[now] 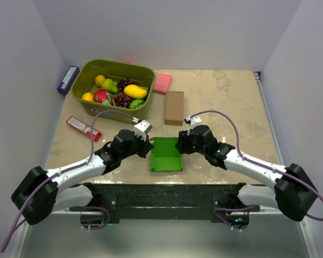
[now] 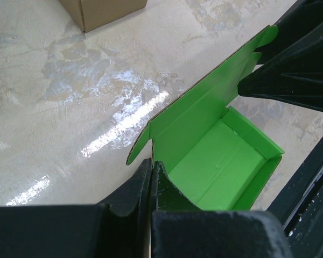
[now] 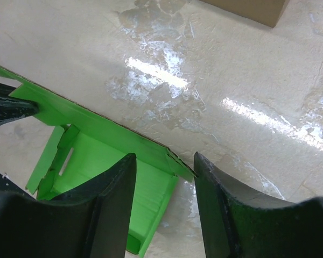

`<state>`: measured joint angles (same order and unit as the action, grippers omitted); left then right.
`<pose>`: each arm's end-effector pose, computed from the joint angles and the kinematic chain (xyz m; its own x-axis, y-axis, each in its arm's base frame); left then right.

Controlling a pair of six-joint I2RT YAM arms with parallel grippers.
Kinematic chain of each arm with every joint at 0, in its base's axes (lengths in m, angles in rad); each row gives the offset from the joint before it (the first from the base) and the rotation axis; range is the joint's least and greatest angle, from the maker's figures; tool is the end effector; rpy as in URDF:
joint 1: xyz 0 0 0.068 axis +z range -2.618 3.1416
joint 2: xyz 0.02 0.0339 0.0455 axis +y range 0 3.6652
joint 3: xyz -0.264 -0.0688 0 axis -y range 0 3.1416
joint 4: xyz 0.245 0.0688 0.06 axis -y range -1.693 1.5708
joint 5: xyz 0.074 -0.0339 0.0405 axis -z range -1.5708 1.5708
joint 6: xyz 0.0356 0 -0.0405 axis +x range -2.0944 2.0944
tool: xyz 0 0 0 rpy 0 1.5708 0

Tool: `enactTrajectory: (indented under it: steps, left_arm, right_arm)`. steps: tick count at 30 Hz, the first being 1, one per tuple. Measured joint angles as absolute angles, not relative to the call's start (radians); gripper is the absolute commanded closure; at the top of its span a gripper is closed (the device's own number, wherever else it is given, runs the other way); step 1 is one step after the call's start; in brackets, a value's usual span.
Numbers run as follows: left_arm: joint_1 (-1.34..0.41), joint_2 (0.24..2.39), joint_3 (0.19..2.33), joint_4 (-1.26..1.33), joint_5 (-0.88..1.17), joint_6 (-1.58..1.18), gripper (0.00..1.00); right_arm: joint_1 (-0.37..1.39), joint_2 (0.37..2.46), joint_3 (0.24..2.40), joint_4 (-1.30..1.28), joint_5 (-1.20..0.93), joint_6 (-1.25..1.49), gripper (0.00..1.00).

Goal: Fold the paper box

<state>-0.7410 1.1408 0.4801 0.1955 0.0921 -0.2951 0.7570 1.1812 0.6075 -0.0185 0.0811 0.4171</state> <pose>0.1734 -0.1631 0.2014 -0.5298 0.0922 -0.8431 0.6049 0.7379 -0.2994 0.1829 0.1688 0.2140 -0.6285 -0.0383 -0.7769 -0.4168 0.8599 0.2948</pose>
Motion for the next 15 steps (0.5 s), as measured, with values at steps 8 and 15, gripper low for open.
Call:
enactTrajectory:
  steps: [8, 15]
  left_arm:
    - [-0.741, 1.141, 0.454, 0.202, 0.057, -0.295, 1.0]
    - [-0.749, 1.143, 0.428, 0.245, 0.008, -0.327, 1.0]
  right_arm:
    - [0.752, 1.216, 0.587, 0.021, 0.081, 0.424, 0.88]
    - [0.756, 1.237, 0.587, 0.058, 0.08, 0.475, 1.0]
